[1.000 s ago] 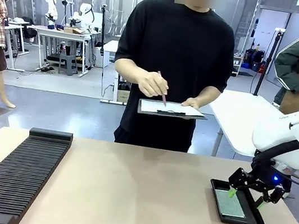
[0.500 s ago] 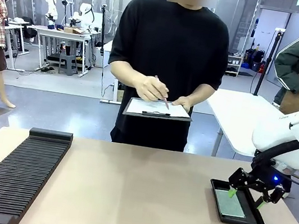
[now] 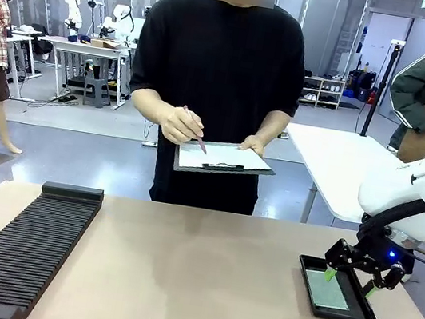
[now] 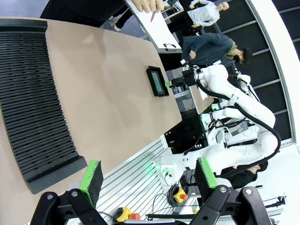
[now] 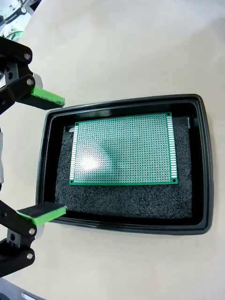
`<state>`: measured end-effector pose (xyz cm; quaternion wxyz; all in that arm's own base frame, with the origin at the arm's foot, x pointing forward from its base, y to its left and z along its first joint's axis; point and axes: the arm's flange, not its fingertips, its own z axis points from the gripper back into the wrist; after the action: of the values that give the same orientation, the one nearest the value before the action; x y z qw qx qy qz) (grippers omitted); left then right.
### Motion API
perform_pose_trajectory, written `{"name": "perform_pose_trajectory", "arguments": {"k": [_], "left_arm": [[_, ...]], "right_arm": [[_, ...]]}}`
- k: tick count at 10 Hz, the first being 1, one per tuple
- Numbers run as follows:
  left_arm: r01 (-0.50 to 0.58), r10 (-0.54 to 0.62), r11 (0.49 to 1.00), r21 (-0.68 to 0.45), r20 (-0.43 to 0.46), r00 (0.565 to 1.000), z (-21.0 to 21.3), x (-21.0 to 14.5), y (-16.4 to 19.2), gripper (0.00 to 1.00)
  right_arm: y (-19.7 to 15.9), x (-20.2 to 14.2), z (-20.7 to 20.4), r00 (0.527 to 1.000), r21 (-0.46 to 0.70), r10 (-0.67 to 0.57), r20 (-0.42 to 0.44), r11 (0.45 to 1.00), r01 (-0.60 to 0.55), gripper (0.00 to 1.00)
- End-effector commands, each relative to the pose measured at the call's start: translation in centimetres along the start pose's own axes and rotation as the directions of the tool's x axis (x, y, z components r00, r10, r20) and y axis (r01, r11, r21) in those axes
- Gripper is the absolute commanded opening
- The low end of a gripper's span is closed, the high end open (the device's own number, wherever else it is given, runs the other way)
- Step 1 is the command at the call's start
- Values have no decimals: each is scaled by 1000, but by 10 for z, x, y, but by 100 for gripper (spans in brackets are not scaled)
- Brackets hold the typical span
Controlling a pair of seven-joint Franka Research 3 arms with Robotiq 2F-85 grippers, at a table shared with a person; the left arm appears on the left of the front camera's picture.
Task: Inspect the PCB.
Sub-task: Place the Blank PCB in the ESD tray.
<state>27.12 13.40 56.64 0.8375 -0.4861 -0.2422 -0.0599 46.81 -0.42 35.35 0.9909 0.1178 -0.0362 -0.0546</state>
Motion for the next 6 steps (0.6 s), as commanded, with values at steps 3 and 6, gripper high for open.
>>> {"name": "perform_pose_trajectory", "arguments": {"k": [3, 6], "left_arm": [[-2, 2, 1000, 13, -7, 1000, 1, 0, -2, 100], [-2, 2, 1000, 13, -7, 1000, 1, 0, -2, 100]], "right_arm": [[13, -24, 84, 999, 175, 34, 12, 984, -35, 100], [-5, -64, 180, 999, 338, 51, -19, 940, -42, 100]]}}
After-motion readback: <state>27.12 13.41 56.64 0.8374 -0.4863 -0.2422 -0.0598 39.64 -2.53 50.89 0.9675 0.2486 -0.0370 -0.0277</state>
